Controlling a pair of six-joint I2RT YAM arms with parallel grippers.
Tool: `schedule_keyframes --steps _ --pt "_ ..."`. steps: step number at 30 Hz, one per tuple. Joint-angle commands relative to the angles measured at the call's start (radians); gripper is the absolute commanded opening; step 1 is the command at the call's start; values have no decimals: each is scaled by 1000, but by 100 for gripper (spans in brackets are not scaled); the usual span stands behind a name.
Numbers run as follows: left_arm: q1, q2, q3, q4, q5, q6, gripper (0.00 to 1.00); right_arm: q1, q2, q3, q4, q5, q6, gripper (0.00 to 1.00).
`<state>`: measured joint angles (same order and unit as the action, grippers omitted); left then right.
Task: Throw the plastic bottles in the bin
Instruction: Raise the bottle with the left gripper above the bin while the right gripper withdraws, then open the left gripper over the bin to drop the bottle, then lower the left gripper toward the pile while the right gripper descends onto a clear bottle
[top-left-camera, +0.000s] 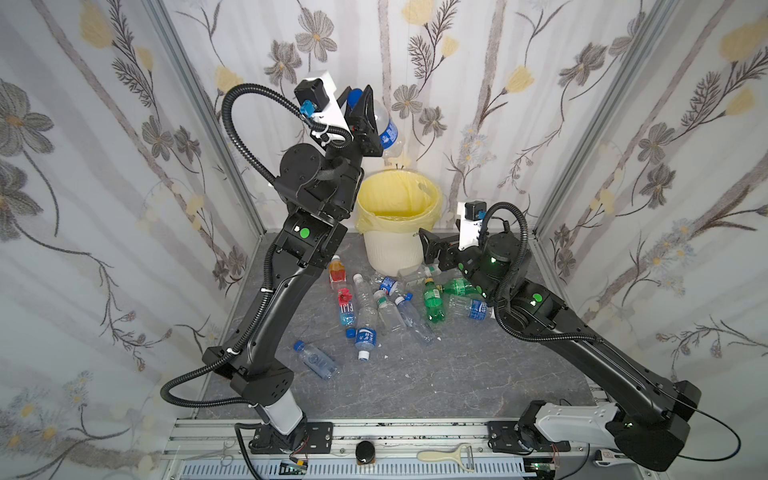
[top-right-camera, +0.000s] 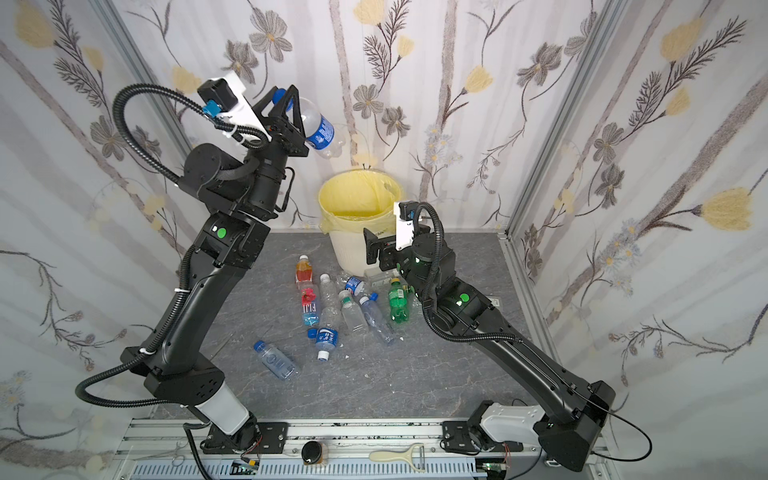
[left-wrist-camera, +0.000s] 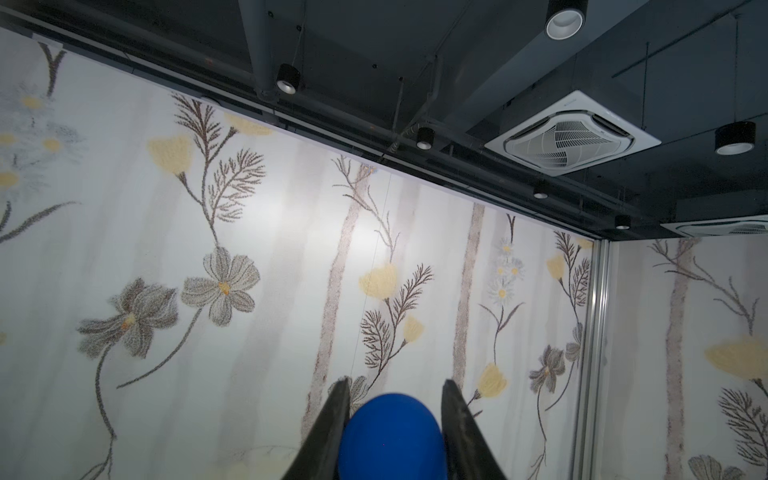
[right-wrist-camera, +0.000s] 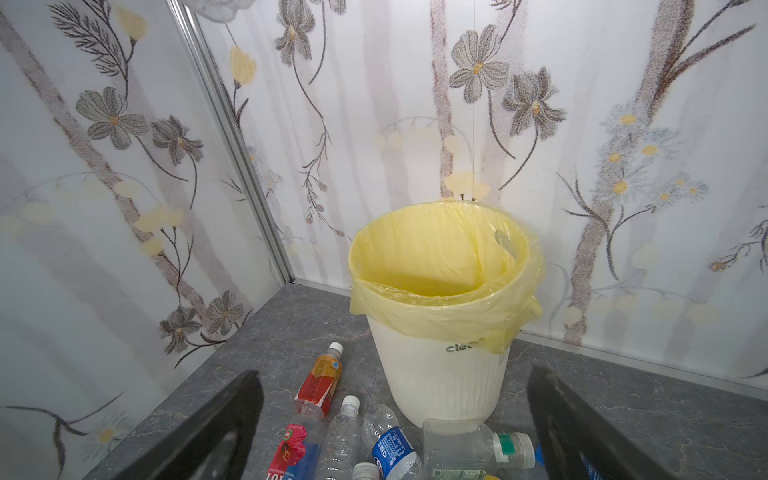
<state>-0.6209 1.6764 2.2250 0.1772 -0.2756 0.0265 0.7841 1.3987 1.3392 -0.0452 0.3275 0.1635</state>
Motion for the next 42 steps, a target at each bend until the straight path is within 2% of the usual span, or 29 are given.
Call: schedule_keyframes --steps 1,5,6,8,10,11,13,21,26,33,35,42 --pt "11 32 -62 118 -21 23 24 -14 -3 -19 27 -33 29 100" --pt "71 181 -106 96 -23 -52 24 -26 -12 -50 32 -51 60 100" --pt "76 229 -87 66 -40 -64 27 -28 -17 -59 33 -56 69 100" --pt "76 304 -25 -18 -50 -64 45 -30 -32 -78 34 -62 79 100" --pt "74 341 44 -104 -35 -70 76 -34 -52 -101 37 -60 83 100" --pt "72 330 40 -118 -19 -78 86 -38 -60 -111 38 -58 85 100" --pt "66 288 19 -117 -7 -88 98 -51 -76 -132 44 -64 93 100" --pt "24 123 -97 -133 21 -97 100 -93 -80 -167 46 -91 135 100" --pt "-23 -8 -303 -137 20 -136 100 -103 -67 -179 6 -80 146 100" --pt "-34 -210 -628 -165 33 -286 100 -104 -82 -269 -10 -96 155 100" --pt "-33 -254 -692 -184 42 -313 100 -105 -85 -303 1 -112 162 100" --pt "-31 -374 -867 -333 -40 -381 100 -87 -84 -410 16 -163 152 100"
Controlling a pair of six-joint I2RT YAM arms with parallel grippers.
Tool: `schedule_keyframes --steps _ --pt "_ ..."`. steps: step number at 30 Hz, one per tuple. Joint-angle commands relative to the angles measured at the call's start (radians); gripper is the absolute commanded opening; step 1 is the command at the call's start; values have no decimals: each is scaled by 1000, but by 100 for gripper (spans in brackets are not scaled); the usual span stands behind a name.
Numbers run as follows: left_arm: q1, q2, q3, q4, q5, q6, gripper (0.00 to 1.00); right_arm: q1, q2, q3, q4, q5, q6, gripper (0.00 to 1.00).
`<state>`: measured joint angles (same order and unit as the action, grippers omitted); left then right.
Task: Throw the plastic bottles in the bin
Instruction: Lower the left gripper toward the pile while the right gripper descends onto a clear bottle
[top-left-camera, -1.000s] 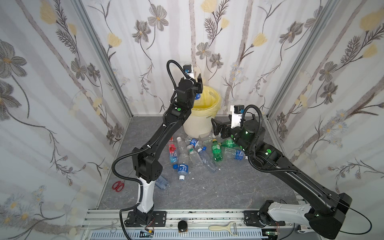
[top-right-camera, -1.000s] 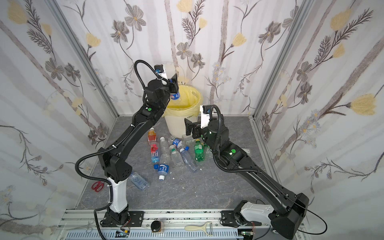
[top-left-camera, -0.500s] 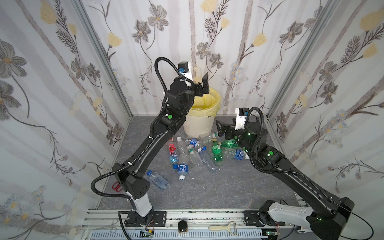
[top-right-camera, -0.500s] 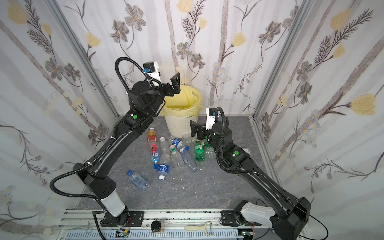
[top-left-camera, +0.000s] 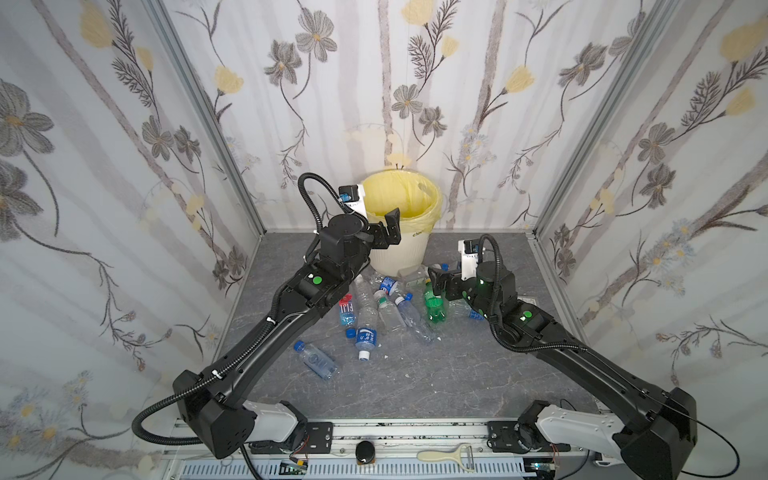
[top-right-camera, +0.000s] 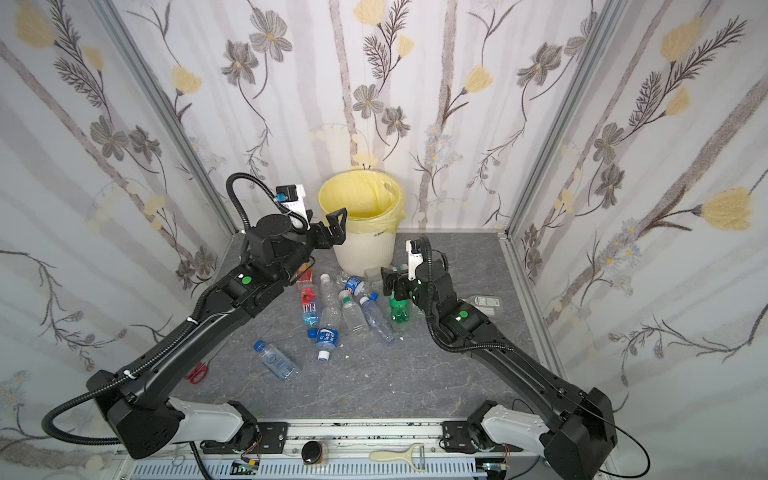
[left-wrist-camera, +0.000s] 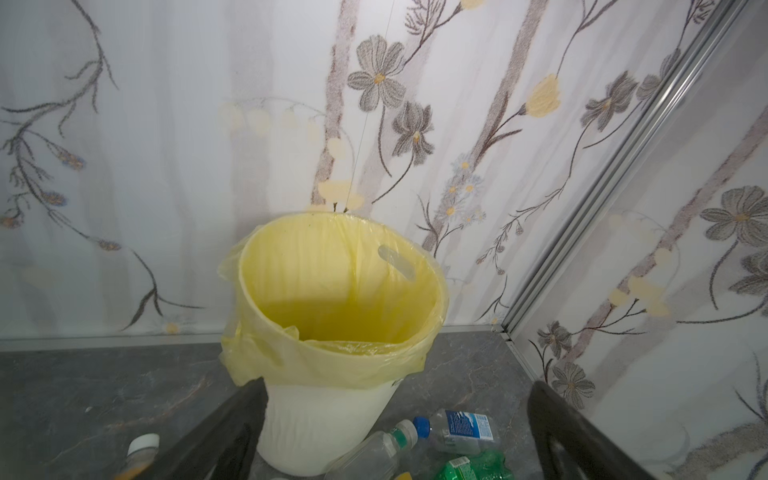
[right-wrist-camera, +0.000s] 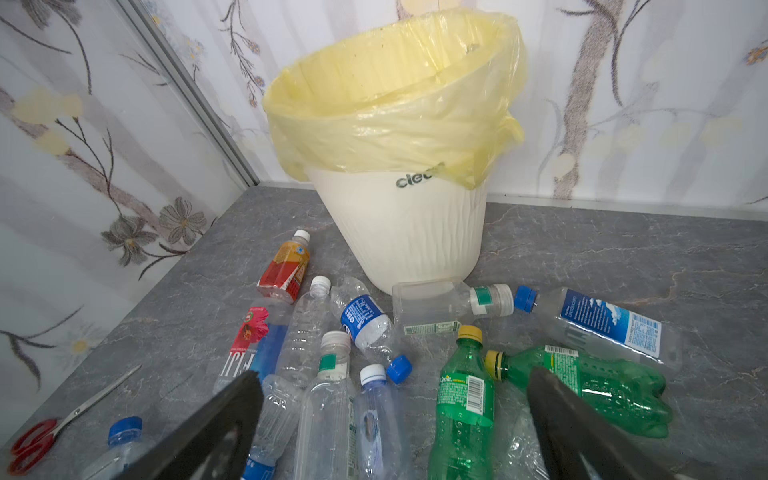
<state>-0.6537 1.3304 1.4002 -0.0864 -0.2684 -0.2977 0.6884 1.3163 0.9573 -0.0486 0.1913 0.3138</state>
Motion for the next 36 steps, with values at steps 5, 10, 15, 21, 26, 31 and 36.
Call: schedule_keyframes --steps 5,10,15,21,26,31,36 --pt "12 -67 -164 -120 -45 -100 100 49 10 -97 19 -29 13 100" --pt "21 -116 -265 -121 -23 -177 100 101 44 -162 23 -19 42 100" --pt "23 -132 -329 -121 -33 -252 100 118 96 -225 51 -65 77 100" --pt "39 -130 -371 -122 -23 -340 100 122 189 -256 75 -91 83 98" --pt "59 -120 -396 -122 33 -380 100 125 246 -254 88 -99 82 92" --pt "77 -127 -451 -116 3 -434 100 125 307 -251 95 -107 85 89" --pt "85 -113 -455 -115 103 -332 100 125 355 -248 108 -114 96 87"
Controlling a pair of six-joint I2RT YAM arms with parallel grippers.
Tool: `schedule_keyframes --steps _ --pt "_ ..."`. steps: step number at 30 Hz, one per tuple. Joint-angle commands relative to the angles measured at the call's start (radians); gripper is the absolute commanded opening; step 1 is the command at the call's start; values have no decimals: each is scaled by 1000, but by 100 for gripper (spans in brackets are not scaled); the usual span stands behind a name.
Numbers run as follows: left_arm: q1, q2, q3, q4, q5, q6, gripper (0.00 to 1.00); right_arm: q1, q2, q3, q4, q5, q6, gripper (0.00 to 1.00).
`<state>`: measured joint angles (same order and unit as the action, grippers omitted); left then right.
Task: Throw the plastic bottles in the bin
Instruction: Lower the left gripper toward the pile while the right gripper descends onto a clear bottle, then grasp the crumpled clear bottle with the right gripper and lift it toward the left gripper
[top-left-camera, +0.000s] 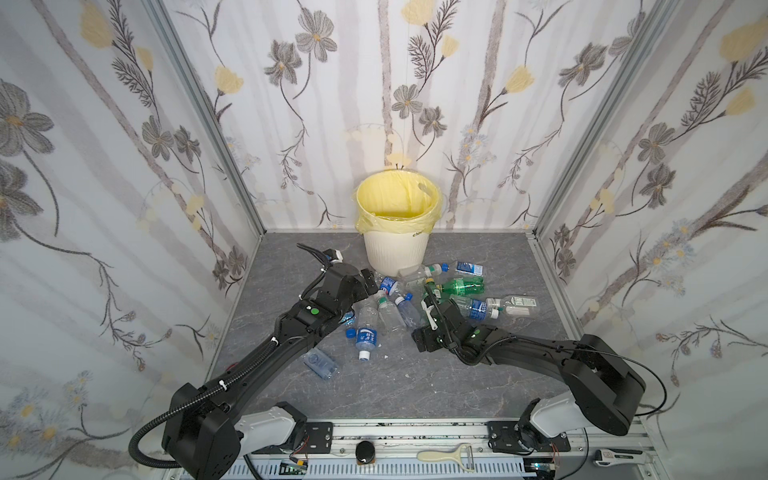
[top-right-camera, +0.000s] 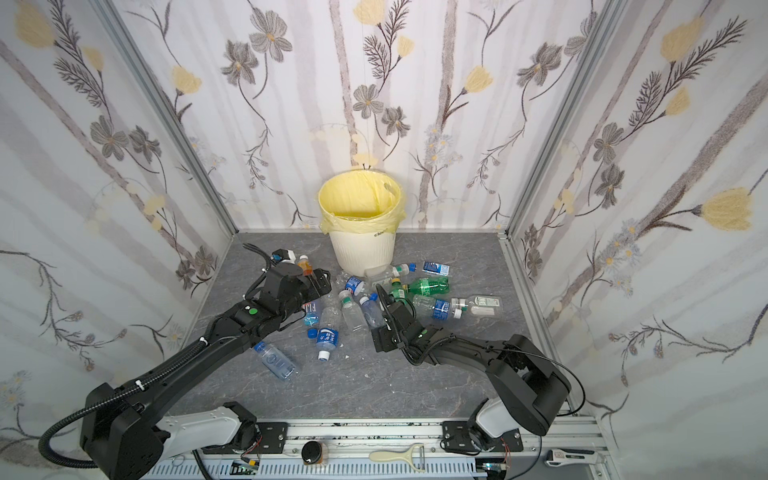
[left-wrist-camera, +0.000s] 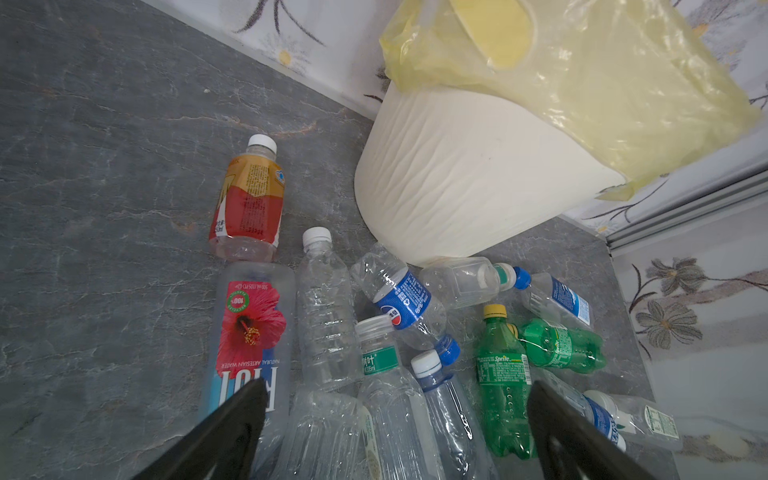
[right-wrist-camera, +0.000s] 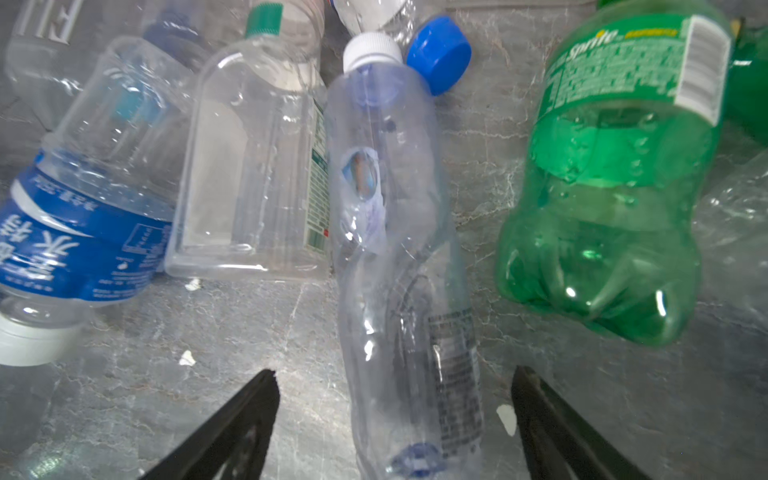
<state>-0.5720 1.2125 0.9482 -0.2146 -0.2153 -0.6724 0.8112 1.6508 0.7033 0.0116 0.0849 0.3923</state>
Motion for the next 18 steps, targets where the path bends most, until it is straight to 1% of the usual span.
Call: schedule_keyframes --steps 1,3,5,7,12,14,16,18 --pt "4 6 -8 15 65 45 100 2 32 6 52 -13 20 86" --pt "4 15 -12 18 87 59 100 2 52 10 58 -12 26 85" --pt "4 19 -25 20 69 34 100 2 69 10 62 -8 29 84" --pt "4 26 -33 29 99 39 100 2 83 15 65 -6 34 82" --pt "1 14 -69 50 81 5 100 2 101 20 70 5 38 70" --pt "2 6 -80 66 121 20 100 2 106 24 67 9 36 64" --pt "2 6 -81 76 187 33 100 2 108 29 64 7 33 58" --pt "1 10 -81 85 223 9 100 2 102 29 64 4 31 57"
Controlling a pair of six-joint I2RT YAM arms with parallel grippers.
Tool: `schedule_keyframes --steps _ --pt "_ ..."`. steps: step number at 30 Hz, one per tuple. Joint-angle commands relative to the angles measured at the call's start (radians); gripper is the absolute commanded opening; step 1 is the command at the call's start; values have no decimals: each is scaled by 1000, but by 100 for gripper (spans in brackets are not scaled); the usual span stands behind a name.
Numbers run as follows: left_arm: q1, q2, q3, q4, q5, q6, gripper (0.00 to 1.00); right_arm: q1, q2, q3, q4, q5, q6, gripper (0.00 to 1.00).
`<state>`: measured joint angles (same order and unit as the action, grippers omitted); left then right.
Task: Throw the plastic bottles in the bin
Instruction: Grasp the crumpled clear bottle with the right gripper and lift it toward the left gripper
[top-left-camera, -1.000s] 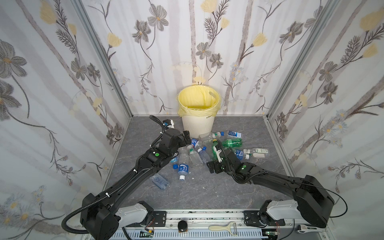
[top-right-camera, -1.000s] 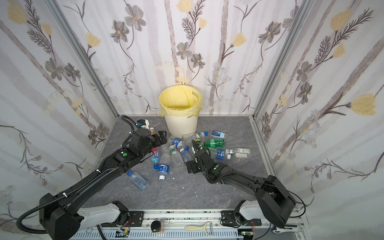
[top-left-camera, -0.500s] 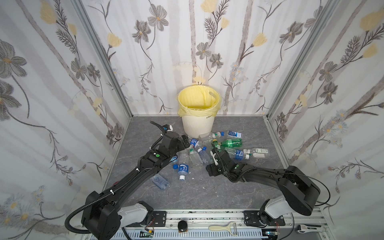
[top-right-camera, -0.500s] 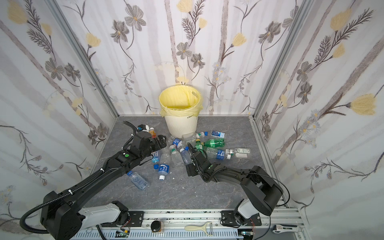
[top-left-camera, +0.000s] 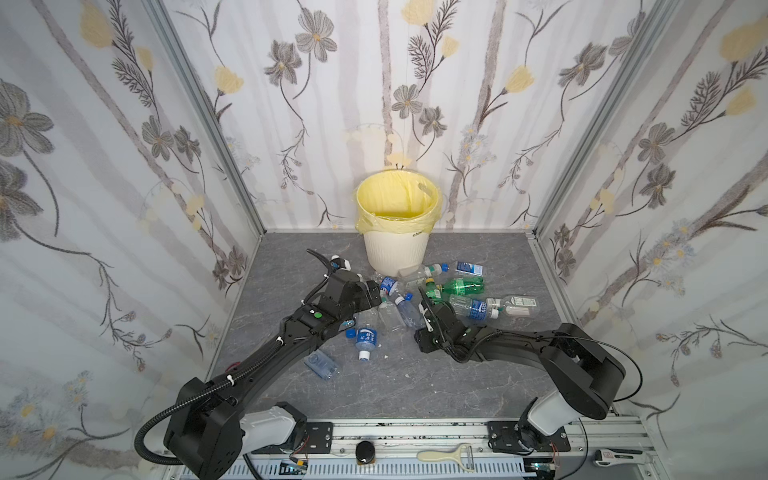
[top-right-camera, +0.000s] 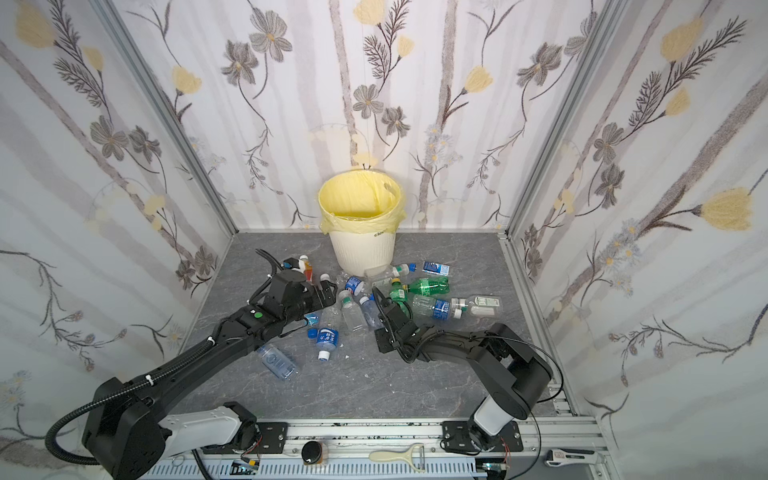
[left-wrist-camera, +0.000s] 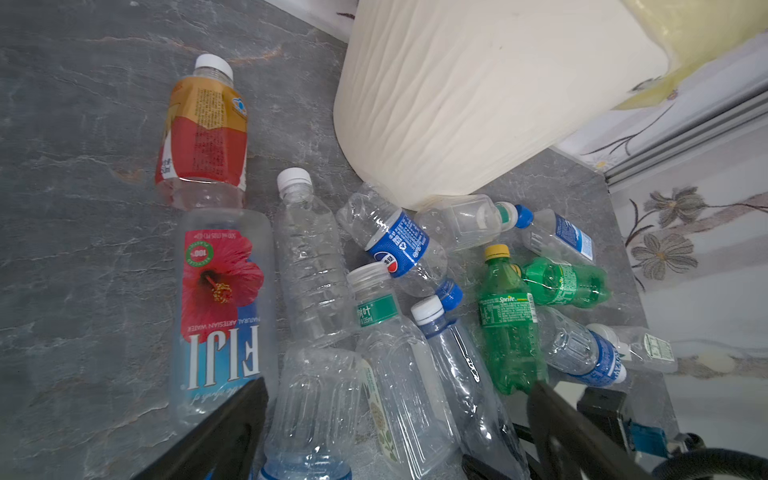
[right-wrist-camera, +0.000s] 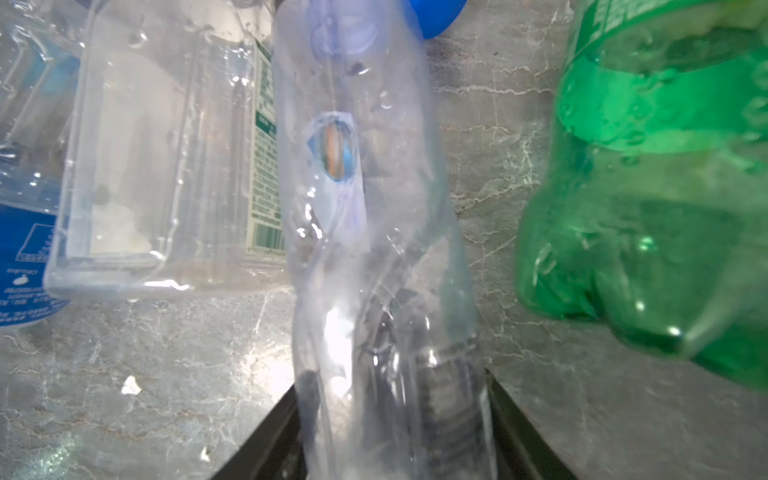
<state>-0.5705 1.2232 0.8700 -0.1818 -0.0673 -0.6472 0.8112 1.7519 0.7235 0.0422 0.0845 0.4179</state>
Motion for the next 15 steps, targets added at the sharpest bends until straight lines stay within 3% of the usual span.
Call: schedule_keyframes --steps 1,6,15 --pt "0 2 -4 57 90 -26 100 2 -3 8 35 3 4 55" --pt "1 29 -5 96 180 -62 100 2 -27 5 35 -6 5 51" --pt "0 28 -1 130 223 -117 100 2 -109 8 0 -12 2 51"
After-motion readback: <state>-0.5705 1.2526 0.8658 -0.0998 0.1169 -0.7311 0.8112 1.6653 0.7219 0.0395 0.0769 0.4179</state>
